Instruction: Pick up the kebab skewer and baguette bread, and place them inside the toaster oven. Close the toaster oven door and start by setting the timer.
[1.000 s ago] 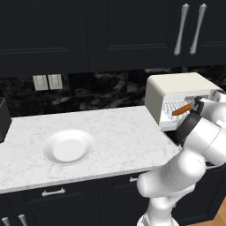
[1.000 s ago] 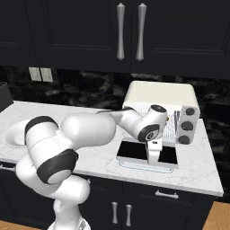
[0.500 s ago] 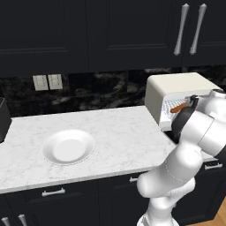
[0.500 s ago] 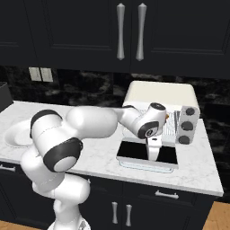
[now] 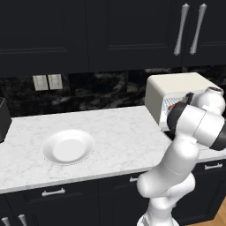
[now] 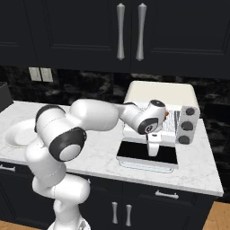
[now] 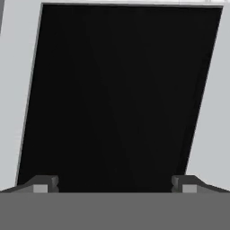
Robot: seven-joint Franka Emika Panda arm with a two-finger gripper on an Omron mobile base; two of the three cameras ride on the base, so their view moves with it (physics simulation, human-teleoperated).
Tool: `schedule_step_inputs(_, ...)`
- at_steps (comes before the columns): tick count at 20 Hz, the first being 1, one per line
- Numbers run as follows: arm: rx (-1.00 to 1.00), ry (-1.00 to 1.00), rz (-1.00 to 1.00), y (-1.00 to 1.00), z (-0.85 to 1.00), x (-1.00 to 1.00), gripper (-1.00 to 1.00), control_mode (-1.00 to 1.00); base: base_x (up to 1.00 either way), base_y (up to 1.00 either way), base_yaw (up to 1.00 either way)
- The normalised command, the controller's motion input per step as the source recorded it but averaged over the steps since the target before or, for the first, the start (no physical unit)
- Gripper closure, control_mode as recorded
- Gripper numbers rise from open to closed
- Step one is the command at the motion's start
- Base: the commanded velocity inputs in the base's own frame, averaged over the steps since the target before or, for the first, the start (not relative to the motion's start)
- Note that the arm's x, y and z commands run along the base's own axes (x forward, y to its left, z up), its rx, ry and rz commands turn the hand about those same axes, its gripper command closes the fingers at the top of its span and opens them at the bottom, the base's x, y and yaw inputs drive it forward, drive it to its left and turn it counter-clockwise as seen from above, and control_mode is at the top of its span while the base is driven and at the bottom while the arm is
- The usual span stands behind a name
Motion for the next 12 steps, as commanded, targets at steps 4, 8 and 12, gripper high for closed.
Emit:
schedule_step_inputs(4,0.00,0.00,0.00,0.00,0.00,0.26,-1.00,-1.00,0.00,0.00,0.00)
schedule_step_inputs(8,0.00,0.00,0.00,0.00,0.00,0.19,-1.00,-1.00,0.00,0.00,0.00)
schedule_step_inputs(12,0.00,0.00,0.00,0.00,-0.03,0.23,-1.00,-1.00,0.00,0.00,0.00)
